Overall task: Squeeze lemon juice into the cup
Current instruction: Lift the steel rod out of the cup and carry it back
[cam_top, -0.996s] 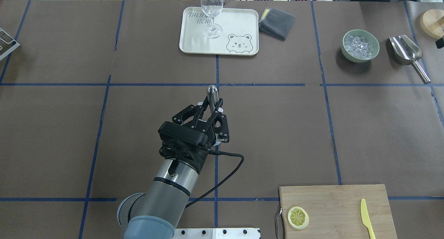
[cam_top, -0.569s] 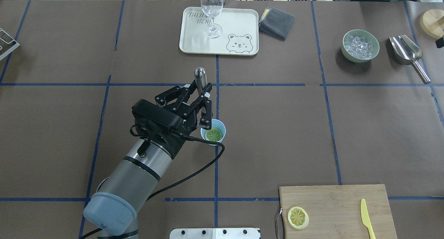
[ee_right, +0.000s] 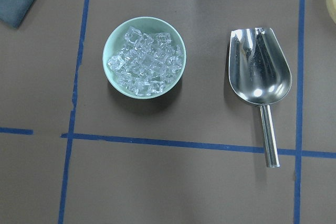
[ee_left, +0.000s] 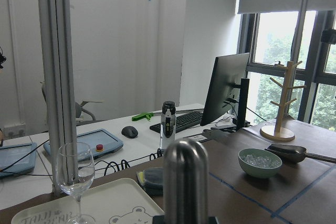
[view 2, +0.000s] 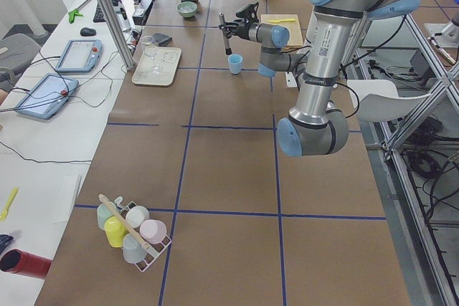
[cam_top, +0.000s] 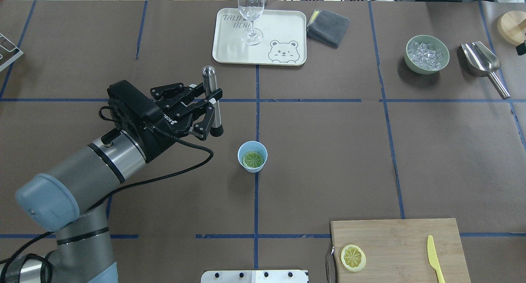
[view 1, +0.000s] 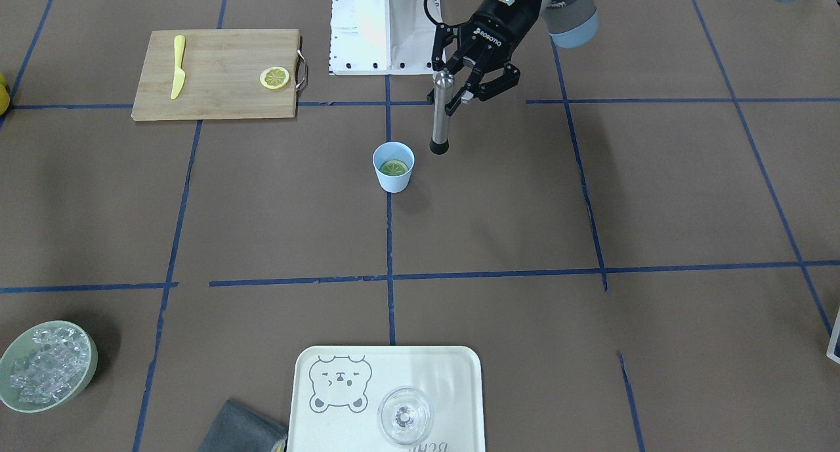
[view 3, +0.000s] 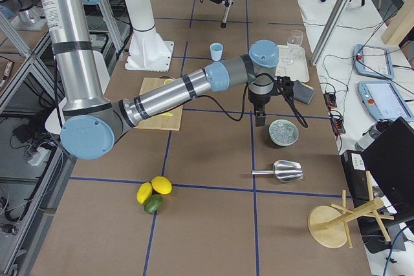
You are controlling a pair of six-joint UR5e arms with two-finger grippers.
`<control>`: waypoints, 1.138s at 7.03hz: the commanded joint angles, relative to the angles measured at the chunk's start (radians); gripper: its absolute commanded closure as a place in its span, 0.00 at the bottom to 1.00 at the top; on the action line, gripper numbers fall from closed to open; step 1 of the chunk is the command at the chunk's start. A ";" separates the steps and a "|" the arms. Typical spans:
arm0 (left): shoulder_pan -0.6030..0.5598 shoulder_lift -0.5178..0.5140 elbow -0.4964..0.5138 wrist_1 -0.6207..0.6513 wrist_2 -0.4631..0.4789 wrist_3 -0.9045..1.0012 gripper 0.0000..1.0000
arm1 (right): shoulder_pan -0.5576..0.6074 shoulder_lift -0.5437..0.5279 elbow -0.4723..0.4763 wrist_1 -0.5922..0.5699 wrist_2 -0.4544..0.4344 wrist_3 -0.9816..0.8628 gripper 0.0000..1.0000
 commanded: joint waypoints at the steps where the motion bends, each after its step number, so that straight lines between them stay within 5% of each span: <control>1: -0.208 0.026 -0.065 0.254 -0.343 -0.041 1.00 | 0.000 0.001 0.001 0.000 -0.002 0.002 0.00; 2: -0.295 0.028 -0.105 0.402 -0.433 -0.041 1.00 | 0.000 0.002 0.001 0.000 -0.002 0.000 0.00; 5: -0.329 0.197 -0.144 0.552 -0.496 -0.087 1.00 | -0.002 0.004 0.000 0.000 -0.022 0.000 0.00; 7: -0.466 0.221 -0.133 0.826 -0.704 -0.086 1.00 | 0.000 -0.001 0.004 0.000 -0.018 0.002 0.00; 8: -0.481 0.238 -0.119 0.881 -0.732 -0.086 1.00 | 0.000 -0.009 0.021 0.000 -0.018 0.002 0.00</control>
